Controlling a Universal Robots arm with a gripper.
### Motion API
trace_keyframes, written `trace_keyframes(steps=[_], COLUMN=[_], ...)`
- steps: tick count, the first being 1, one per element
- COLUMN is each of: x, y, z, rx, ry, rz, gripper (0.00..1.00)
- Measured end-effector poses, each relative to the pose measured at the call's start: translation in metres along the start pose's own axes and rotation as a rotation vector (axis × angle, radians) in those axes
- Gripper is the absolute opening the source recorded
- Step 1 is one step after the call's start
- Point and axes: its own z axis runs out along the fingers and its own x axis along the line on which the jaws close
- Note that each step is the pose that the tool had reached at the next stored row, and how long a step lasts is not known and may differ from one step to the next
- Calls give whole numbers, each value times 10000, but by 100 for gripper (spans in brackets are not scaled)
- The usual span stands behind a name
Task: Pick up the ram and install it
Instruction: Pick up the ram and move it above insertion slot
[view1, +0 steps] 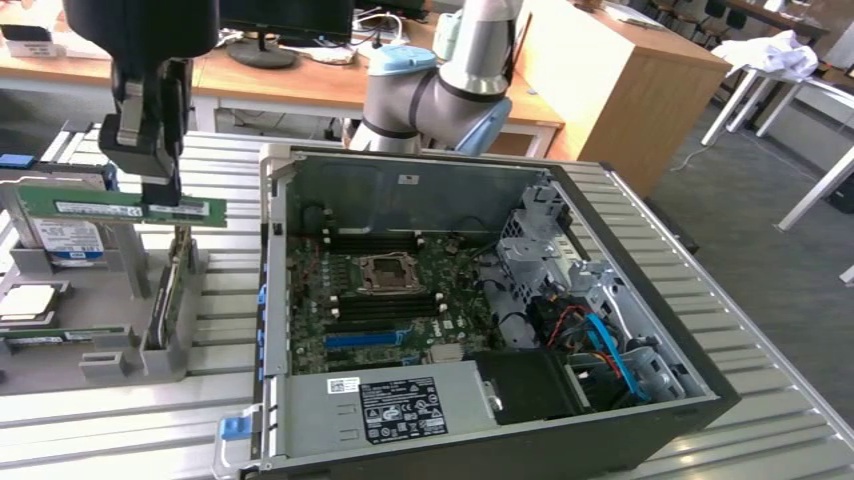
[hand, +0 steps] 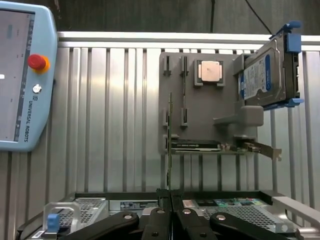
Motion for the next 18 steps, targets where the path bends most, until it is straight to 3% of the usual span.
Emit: trace_keyframes(steps=[18], x=[27], y=[-354], z=[-31], rx=[-5], ry=[6], rz=[-74], gripper=[12])
